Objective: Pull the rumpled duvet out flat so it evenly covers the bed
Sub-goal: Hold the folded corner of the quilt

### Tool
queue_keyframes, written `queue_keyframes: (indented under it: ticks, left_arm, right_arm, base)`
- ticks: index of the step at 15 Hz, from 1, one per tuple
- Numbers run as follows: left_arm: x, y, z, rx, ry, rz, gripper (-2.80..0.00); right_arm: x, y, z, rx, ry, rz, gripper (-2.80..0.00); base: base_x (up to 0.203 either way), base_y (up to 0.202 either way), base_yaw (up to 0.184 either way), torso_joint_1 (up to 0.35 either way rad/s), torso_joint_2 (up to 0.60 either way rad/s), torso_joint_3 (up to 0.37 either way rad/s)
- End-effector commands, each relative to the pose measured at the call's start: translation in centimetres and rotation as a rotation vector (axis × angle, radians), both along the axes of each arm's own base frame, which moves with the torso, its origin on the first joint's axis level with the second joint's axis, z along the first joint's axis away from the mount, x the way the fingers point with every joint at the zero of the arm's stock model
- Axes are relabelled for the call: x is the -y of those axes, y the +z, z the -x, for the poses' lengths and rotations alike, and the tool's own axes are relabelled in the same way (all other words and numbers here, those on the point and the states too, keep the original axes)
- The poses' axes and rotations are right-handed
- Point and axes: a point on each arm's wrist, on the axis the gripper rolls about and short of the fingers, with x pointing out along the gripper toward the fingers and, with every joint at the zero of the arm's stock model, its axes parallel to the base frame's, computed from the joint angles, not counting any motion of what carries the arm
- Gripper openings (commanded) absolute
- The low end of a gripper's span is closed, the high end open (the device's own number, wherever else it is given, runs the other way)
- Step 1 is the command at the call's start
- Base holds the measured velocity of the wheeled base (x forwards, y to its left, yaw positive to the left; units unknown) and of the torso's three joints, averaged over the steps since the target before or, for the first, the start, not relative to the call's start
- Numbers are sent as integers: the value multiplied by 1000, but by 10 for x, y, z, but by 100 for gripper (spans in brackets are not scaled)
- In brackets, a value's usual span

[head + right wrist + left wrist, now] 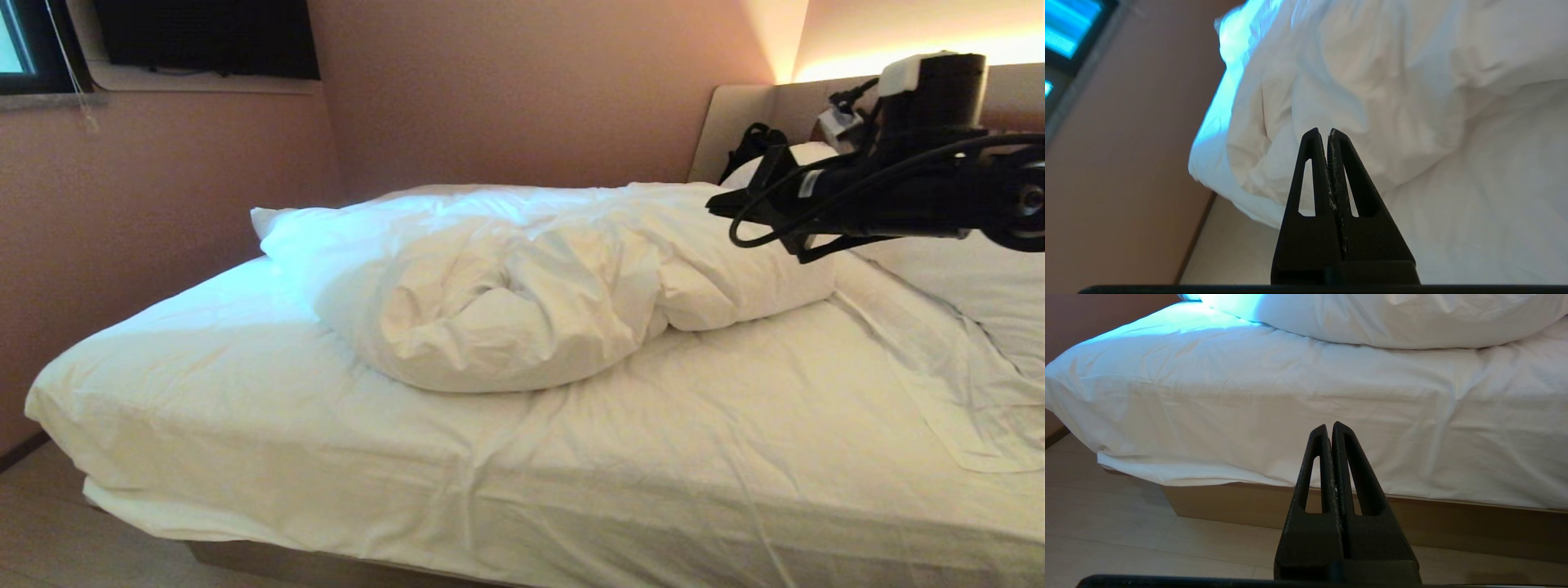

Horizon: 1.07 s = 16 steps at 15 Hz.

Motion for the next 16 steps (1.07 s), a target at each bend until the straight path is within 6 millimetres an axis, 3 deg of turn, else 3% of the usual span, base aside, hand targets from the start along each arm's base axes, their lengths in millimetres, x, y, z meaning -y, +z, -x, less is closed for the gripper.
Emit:
queue_keyframes:
  ticks: [1, 7, 9, 16]
  left_arm:
    - [0, 0, 0, 0, 0, 0, -280]
    - [0, 0, 0, 0, 0, 0, -280]
    - [0, 0, 0, 0, 1, 0, -280]
    - [0, 0, 0, 0, -1, 0, -280]
  right_arm:
    - [-22, -28, -28, -52, 41, 22, -280]
    - [-54, -58, -76, -33, 76, 62, -280]
    - [-67, -84, -90, -54, 74, 113, -280]
    - [-87, -112, -96, -85, 109, 164, -280]
  base:
    - [0, 0, 0, 0, 0, 0]
    - [0, 0, 0, 0, 0, 0]
    - [0, 0, 0, 0, 0, 0]
    - [0, 0, 0, 0, 0, 0]
